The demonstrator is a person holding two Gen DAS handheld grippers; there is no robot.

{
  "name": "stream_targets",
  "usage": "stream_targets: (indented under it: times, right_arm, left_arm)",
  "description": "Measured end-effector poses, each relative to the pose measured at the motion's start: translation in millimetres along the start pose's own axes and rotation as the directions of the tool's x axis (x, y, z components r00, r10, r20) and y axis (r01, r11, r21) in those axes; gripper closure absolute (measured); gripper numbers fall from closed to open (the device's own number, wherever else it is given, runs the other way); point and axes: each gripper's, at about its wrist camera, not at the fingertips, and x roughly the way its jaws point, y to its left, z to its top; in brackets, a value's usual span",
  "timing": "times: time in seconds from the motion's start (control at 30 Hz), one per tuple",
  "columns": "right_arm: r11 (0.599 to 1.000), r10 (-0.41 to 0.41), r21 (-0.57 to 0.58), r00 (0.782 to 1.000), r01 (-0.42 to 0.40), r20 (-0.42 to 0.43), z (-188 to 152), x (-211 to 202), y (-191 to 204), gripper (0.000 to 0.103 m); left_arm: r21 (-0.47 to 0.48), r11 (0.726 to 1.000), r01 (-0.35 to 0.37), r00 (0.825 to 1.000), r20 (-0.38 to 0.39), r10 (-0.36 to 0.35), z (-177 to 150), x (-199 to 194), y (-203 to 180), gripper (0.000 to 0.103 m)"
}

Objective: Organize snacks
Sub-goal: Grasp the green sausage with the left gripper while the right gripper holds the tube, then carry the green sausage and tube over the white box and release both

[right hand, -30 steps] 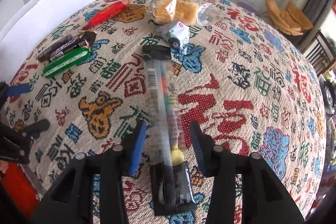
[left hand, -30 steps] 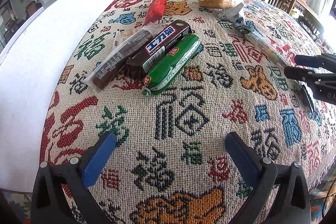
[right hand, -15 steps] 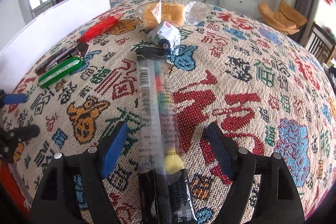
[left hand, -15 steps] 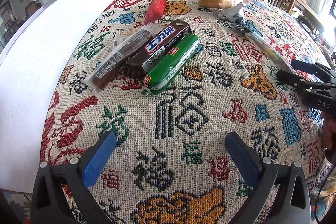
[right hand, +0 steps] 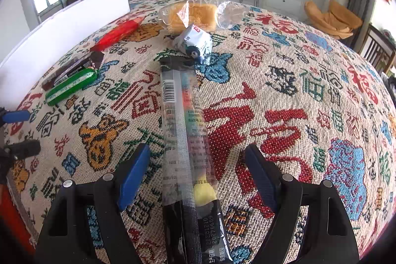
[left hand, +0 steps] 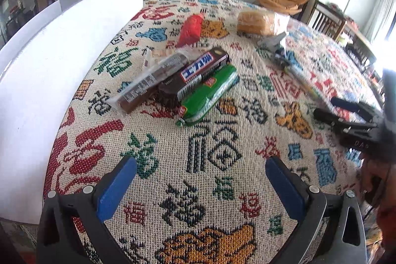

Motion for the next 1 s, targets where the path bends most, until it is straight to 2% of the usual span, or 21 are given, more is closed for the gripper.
stream_targets:
  times: [0.13, 0.23, 0.33, 0.43, 0.6, 0.67, 0.73, 0.9, 1.0]
  right_arm:
    - [1.0, 0.0, 0.0, 1.0, 0.0, 0.0, 0, 0, 0, 0.022]
    - [1.0, 0.0, 0.0, 1.0, 0.0, 0.0, 0, 0, 0, 0.022]
    - [1.0, 0.0, 0.0, 1.0, 0.0, 0.0, 0, 0, 1, 0.022]
    - [1.0, 0.0, 0.0, 1.0, 0.0, 0.0, 0, 0, 0, 0.022]
    - [1.0, 0.0, 0.0, 1.0, 0.0, 0.0, 0, 0, 0, 0.022]
    - [1.0, 0.001, 0.0, 1.0, -0.001, 0.0, 1, 0, 0, 0.022]
    - [1.0, 0.001, 0.001, 1.0, -0.001, 0.0, 1, 0, 0, 0.022]
    - [1.0, 0.001, 0.001, 1.0, -0.001, 0.0, 1, 0, 0, 0.022]
    - [1.0, 0.001, 0.001, 1.0, -0.001, 0.001, 0, 0, 0, 0.022]
  left_arm:
    - [-0.098, 0.99, 0.097, 0.99, 0.111, -0.086, 2, -21, 21, 0.0]
    - [-0.139, 0.982, 0.127, 0.986, 0.122, -0.111, 5, -22, 28, 0.001]
    - [-0.135, 0.979, 0.151, 0.984, 0.112, -0.136, 9, -18, 27, 0.001]
    - [-0.085, 0.985, 0.151, 0.986, 0.089, -0.143, 22, -8, 19, 0.012]
    - [0.047, 0.997, 0.055, 0.998, -0.002, -0.055, 41, 24, -1, 0.035]
    - [0.065, 0.998, 0.018, 0.999, -0.04, -0.016, 42, 39, -6, 0.056]
    - [0.088, 0.995, -0.04, 0.999, -0.017, 0.041, 40, 40, -10, 0.07]
    - [0.121, 0.992, 0.029, 0.999, -0.048, -0.023, 19, 26, -19, 0.08]
    - [0.097, 0.986, 0.136, 0.983, -0.135, -0.122, 2, 13, -23, 0.08]
